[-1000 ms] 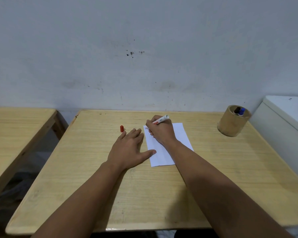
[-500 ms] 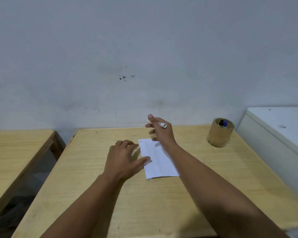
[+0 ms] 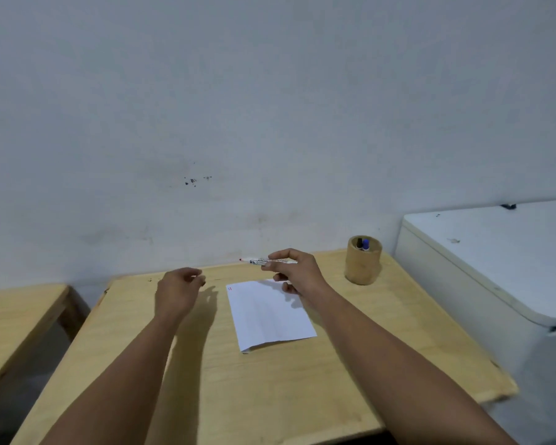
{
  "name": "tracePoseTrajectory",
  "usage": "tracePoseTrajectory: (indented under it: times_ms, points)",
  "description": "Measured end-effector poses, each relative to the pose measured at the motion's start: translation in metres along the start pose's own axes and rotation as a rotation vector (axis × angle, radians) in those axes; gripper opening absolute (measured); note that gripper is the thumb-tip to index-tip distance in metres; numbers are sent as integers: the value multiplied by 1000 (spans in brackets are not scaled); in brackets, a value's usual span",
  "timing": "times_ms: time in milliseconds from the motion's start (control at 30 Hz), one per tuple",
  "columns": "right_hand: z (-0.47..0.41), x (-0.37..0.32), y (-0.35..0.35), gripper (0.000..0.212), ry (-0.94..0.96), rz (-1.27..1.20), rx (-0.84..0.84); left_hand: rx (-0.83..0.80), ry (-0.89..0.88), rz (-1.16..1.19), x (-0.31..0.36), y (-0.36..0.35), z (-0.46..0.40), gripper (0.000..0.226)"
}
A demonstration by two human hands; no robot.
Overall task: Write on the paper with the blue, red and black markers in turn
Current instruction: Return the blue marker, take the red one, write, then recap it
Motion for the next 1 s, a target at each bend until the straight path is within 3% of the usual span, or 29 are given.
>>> tracePoseTrajectory:
  times_ms: [133,300,1000]
  points:
    - [12,-11,4,10,39,-39,-38,-52,77,450,41,-14,5,16]
    - [20,-34,13,13,179,65,36,-78,182,731,69,-24,16,13]
    - [28,-72,33,7,349,170,64,-201,189,802,115,-62,26,11]
Point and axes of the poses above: each hand's wrist, its own z-axis away from the middle knuckle, its own y-axis out of the back of the hand, x = y × z, the point moved 10 cm from there along -z, towards the middle knuckle, and after that the axes turned 1 degree about z, right-handed, at the moved point
